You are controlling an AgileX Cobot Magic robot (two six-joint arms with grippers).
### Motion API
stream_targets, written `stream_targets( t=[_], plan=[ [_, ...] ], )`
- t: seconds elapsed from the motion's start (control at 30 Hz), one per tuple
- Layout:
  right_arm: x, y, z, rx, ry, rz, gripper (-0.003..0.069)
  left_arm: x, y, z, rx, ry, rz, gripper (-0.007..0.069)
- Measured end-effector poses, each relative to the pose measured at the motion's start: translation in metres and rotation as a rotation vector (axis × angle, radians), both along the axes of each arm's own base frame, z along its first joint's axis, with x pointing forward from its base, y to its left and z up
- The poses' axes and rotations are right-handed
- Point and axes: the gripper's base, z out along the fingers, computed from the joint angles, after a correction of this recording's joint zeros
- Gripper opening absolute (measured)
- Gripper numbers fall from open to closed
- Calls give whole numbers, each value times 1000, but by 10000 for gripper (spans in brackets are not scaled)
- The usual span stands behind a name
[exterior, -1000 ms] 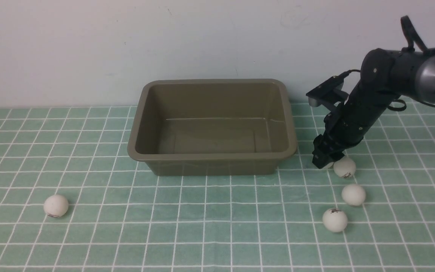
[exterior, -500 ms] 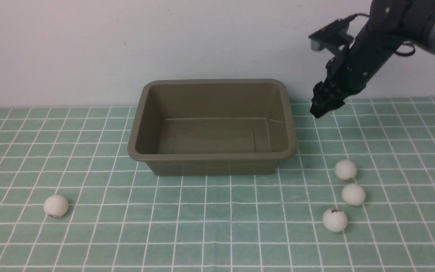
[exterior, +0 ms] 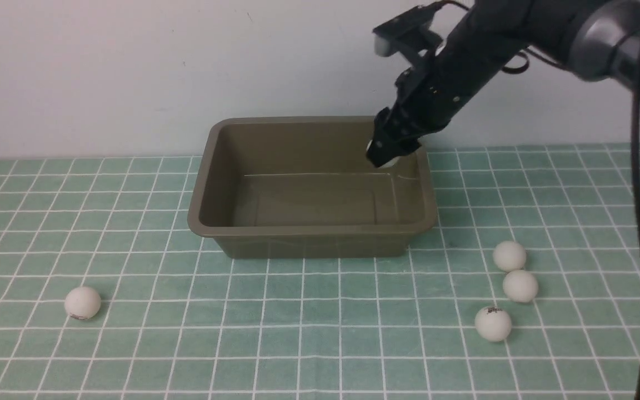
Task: Put the table tennis balls in the box on the green coffee tablecloth.
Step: 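Release the ping pong ball into the bin and lift the gripper away, then reach for and grasp a ping pong ball on the table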
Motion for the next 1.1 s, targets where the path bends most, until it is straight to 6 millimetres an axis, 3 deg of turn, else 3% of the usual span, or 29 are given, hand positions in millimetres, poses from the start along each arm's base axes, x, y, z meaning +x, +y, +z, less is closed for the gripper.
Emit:
stream_targets(
  t=[0.23,0.83,0.97,1.1],
  plan=[
    [3,-1,-15,-32,20,-8,353,0,0,0,0,0,0,-4],
    [6,-3,-15,-41,6,-66,439,0,0,0,1,0,0,-4],
    [2,-6,-3,-63,-7,-63,441,0,0,0,1,0,0,-4],
    [-5,-17,27,-111,-49,-87,441,0,0,0,1,0,0,-4]
  ],
)
